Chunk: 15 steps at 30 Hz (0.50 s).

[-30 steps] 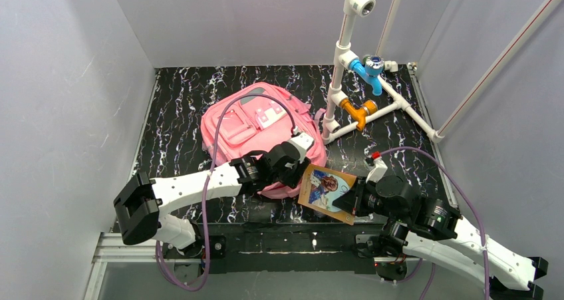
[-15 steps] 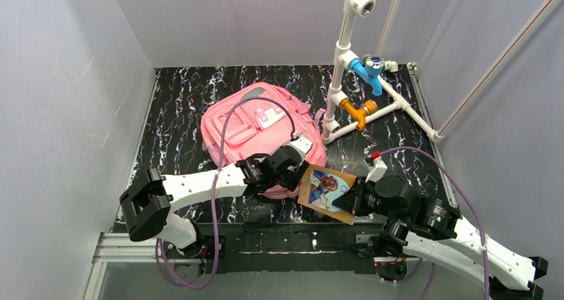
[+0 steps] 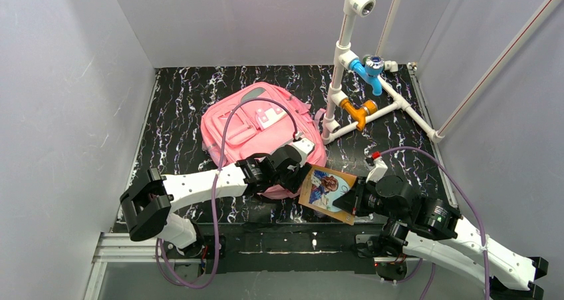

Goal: Pack the student bag
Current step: Place the book in the student bag.

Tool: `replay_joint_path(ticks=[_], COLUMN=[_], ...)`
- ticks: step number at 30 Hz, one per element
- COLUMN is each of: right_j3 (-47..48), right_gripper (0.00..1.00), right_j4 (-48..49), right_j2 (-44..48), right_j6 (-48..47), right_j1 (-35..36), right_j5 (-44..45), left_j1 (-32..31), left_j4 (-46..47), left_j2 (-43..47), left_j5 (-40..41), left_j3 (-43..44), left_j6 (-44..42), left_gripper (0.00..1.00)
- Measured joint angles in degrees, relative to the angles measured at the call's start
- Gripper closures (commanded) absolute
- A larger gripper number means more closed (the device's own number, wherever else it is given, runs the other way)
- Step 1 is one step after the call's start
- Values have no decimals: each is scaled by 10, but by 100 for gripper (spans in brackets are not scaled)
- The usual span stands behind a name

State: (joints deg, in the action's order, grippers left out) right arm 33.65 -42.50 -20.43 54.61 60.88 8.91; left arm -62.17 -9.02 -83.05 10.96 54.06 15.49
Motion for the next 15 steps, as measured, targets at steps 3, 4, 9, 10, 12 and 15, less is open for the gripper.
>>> replay_joint_path(ticks=[3,4,9,10,12,15], right_j3=[0,0,4,4,4,4], right_gripper=[99,99,99,99,99,99], right_j4=[0,0,-4,-7,-11,-9], right_j2=[0,0,1,3,11,25], right_j6=[-1,-1,-1,-1,2,10], right_j1=[0,0,0,0,0,0], right_j5=[0,0,0,0,0,-1], left_j1=[2,2,-2,-3,-3,-3], left_j4=[-7,-11,-33,-40,-54,-64], left_j2=[-3,-7,-47,-52,-54,-22], left_j5=[8,13,22,27,43,80], left_j3=[3,8,37,42,53,52], left_j6=[-1,-1,-16,-18,-20,-16], left_gripper=[78,86,100,100,100,100])
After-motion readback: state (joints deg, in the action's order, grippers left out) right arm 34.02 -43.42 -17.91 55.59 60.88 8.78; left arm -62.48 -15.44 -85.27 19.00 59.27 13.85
